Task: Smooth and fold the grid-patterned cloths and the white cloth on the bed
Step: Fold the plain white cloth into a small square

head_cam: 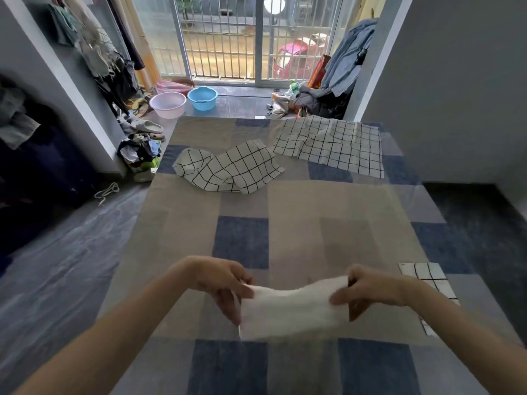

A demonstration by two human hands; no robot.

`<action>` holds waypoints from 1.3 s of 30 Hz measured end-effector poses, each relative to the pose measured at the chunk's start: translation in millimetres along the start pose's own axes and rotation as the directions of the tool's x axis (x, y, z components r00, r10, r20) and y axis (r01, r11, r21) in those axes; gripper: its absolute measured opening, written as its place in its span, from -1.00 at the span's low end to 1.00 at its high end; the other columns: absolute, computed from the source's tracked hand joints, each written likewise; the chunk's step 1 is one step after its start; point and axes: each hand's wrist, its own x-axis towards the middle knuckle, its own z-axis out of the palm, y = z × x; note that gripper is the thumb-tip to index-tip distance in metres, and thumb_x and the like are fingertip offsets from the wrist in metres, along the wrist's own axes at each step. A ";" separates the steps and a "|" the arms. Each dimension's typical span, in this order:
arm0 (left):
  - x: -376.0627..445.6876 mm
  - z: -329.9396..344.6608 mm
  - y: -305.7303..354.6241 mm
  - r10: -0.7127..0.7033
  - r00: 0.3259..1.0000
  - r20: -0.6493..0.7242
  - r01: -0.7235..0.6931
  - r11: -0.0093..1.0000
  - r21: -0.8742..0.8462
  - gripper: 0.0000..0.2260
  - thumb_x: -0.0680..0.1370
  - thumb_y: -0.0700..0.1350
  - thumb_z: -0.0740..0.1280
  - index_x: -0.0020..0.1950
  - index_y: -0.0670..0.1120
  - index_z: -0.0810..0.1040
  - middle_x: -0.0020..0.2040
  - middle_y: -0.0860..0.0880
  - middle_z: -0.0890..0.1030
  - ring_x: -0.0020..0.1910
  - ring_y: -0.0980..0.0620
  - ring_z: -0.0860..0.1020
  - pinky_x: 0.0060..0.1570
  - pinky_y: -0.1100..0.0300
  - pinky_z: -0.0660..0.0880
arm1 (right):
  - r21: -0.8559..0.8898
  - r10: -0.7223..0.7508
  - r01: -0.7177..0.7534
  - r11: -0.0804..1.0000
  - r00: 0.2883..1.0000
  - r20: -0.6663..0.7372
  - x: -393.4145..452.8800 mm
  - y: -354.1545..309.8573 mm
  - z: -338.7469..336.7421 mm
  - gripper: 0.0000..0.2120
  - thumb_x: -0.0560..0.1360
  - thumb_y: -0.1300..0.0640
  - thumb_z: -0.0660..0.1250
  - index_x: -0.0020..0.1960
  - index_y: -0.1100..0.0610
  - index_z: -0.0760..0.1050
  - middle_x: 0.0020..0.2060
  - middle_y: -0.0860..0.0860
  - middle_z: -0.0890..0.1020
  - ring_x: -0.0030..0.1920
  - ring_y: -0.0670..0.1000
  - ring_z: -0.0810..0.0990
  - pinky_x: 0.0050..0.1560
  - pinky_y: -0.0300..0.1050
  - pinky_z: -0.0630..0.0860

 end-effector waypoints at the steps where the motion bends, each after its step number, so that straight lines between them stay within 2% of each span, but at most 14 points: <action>1: 6.6 0.9 -2.6 -0.022 1.000 -0.010 0.022 1.000 0.005 -0.93 0.62 -0.15 0.28 0.00 -0.14 0.52 -0.16 -0.07 0.67 -0.21 -0.06 0.69 -0.19 0.14 0.62 | -0.001 0.026 -0.026 1.000 1.000 0.011 4.8 4.3 0.7 -0.71 0.45 0.08 0.47 0.00 0.31 0.64 -0.04 0.28 0.66 -0.07 0.18 0.66 0.01 0.01 0.62; 4: 37.5 -11.3 -10.6 0.004 0.966 -0.257 0.031 0.991 0.132 -0.91 0.61 -0.11 0.29 0.03 -0.11 0.53 -0.14 -0.04 0.65 -0.23 0.05 0.66 -0.33 0.27 0.51 | 0.027 0.010 -0.006 1.000 0.986 -0.167 29.2 13.8 0.5 -0.87 0.53 0.19 0.36 -0.02 0.21 0.66 -0.18 0.11 0.65 -0.20 0.00 0.63 -0.10 -0.15 0.61; 8: 78.2 -32.6 -11.6 0.118 0.759 -0.641 0.040 0.973 0.227 -0.88 0.58 -0.12 0.27 0.02 -0.05 0.60 -0.22 0.01 0.65 -0.47 0.15 0.48 -0.52 0.31 0.33 | 0.054 -0.012 0.042 0.998 0.882 -0.471 73.6 20.4 -7.8 -0.81 0.59 0.22 0.25 -0.11 0.19 0.61 -0.36 0.03 0.56 -0.36 -0.05 0.51 -0.34 -0.20 0.47; 12: 109.3 -49.8 -4.8 0.078 0.641 -0.764 0.033 0.991 0.129 -0.85 0.56 -0.13 0.29 0.00 -0.12 0.64 -0.25 -0.04 0.64 -0.41 0.12 0.54 -0.51 0.32 0.42 | 0.013 -0.024 0.039 0.999 0.798 -0.602 122.1 27.5 -20.1 -0.76 0.54 0.22 0.31 -0.31 0.17 0.48 -0.45 0.00 0.42 -0.43 -0.07 0.36 -0.38 -0.17 0.27; 14: 121.1 -59.0 -5.4 0.082 0.578 -0.812 0.074 0.985 0.153 -0.83 0.54 -0.13 0.29 -0.04 -0.17 0.64 -0.18 -0.12 0.67 -0.30 0.03 0.58 -0.34 0.16 0.53 | 0.027 0.010 0.010 1.000 0.768 -0.640 140.8 29.4 -25.5 -0.80 0.53 0.18 0.33 -0.27 0.16 0.48 -0.40 0.01 0.46 -0.36 -0.03 0.40 -0.31 -0.14 0.27; 16: 128.2 -65.2 -4.4 0.103 0.433 -0.896 0.047 0.989 0.137 -0.86 0.54 -0.16 0.28 -0.07 -0.22 0.58 -0.16 -0.14 0.61 -0.24 -0.02 0.55 -0.19 -0.02 0.51 | 0.055 0.060 -0.028 0.998 0.677 -0.733 149.8 27.2 -28.9 -0.90 0.51 0.13 0.35 -0.09 0.15 0.48 -0.26 0.03 0.53 -0.24 0.04 0.50 -0.26 -0.12 0.34; 19: 131.5 -52.4 2.0 0.207 0.072 -0.976 -0.135 0.971 0.196 -0.90 0.53 -0.32 0.26 -0.03 -0.14 0.40 -0.03 -0.09 0.40 -0.20 0.09 0.40 -0.16 0.19 0.33 | -0.009 -0.022 0.032 0.999 0.411 -0.912 153.2 25.5 -21.6 -0.69 0.47 0.15 0.36 0.17 0.16 0.38 0.06 0.12 0.49 0.02 0.14 0.50 0.01 0.02 0.48; 20: 135.5 -41.4 2.7 0.295 0.011 -0.955 -0.164 0.943 0.289 -0.84 0.52 -0.36 0.25 -0.04 -0.12 0.37 -0.01 -0.07 0.37 -0.20 0.13 0.37 -0.16 0.21 0.32 | -0.081 -0.103 0.077 0.994 0.356 -0.929 154.6 25.7 -13.7 -0.67 0.47 0.21 0.33 0.21 0.17 0.37 0.12 0.13 0.44 0.08 0.14 0.47 0.10 0.03 0.47; 22: 149.7 -11.8 -2.0 0.507 0.059 -0.860 -0.130 0.858 0.497 -0.84 0.53 -0.33 0.23 0.03 -0.10 0.39 0.06 -0.04 0.39 -0.10 0.10 0.41 -0.09 0.23 0.40 | -0.254 -0.297 0.164 0.953 0.362 -0.883 157.8 21.6 13.8 -0.65 0.50 0.26 0.26 0.27 0.17 0.34 0.20 0.11 0.39 0.20 0.09 0.40 0.26 -0.04 0.36; 25: 180.3 25.5 -25.3 0.681 0.288 -0.674 -0.003 0.704 0.710 -0.62 0.58 -0.11 0.13 0.40 -0.13 0.38 0.42 -0.08 0.39 0.37 0.01 0.35 0.36 0.13 0.30 | -0.559 -0.548 0.135 0.818 0.475 -0.688 174.6 26.8 59.4 -0.56 0.57 0.17 0.14 0.44 0.19 0.24 0.41 0.08 0.29 0.43 0.02 0.25 0.44 -0.08 0.16; 28: 195.9 28.4 -48.7 0.692 0.410 -0.595 0.117 0.607 0.786 -0.49 0.59 -0.05 0.10 0.55 -0.13 0.20 0.57 -0.05 0.15 0.55 0.01 0.08 0.47 0.02 0.04 | -0.714 -0.568 0.020 0.700 0.621 -0.540 186.9 50.5 68.8 -0.42 0.56 0.02 0.06 0.55 0.11 0.10 0.55 0.03 0.11 0.54 0.01 0.10 0.47 0.05 0.04; 30: 196.2 25.2 -56.5 0.673 0.461 -0.578 0.161 0.577 0.801 -0.48 0.62 -0.02 0.06 0.58 -0.07 0.10 0.59 -0.01 0.04 0.57 0.02 -0.03 0.49 0.00 -0.06 | -0.724 -0.532 -0.049 0.688 0.645 -0.549 183.6 60.1 61.1 -0.40 0.56 -0.06 0.05 0.56 0.03 0.06 0.55 -0.01 0.09 0.55 -0.01 0.05 0.47 0.08 0.02; 34: 186.6 15.9 -70.4 0.608 0.484 -0.629 0.229 0.605 0.762 -0.47 0.64 0.05 0.01 0.60 -0.04 0.01 0.60 0.01 -0.03 0.57 0.02 -0.06 0.47 -0.03 -0.07 | -0.673 -0.420 -0.187 0.716 0.654 -0.629 174.9 72.2 47.3 -0.40 0.55 -0.11 0.03 0.55 0.04 0.15 0.53 0.00 0.17 0.52 0.02 0.15 0.44 0.11 0.07; 39: 161.5 11.5 -101.9 0.523 0.407 -0.749 0.312 0.691 0.652 -0.42 0.62 0.10 0.02 0.60 -0.05 -0.02 0.60 -0.02 -0.04 0.56 0.02 -0.01 0.45 -0.02 -0.05 | -0.542 -0.301 -0.288 0.789 0.589 -0.750 156.9 87.4 42.9 -0.39 0.56 -0.09 -0.08 0.56 0.13 0.02 0.54 0.09 0.12 0.51 0.09 0.15 0.46 0.12 -0.04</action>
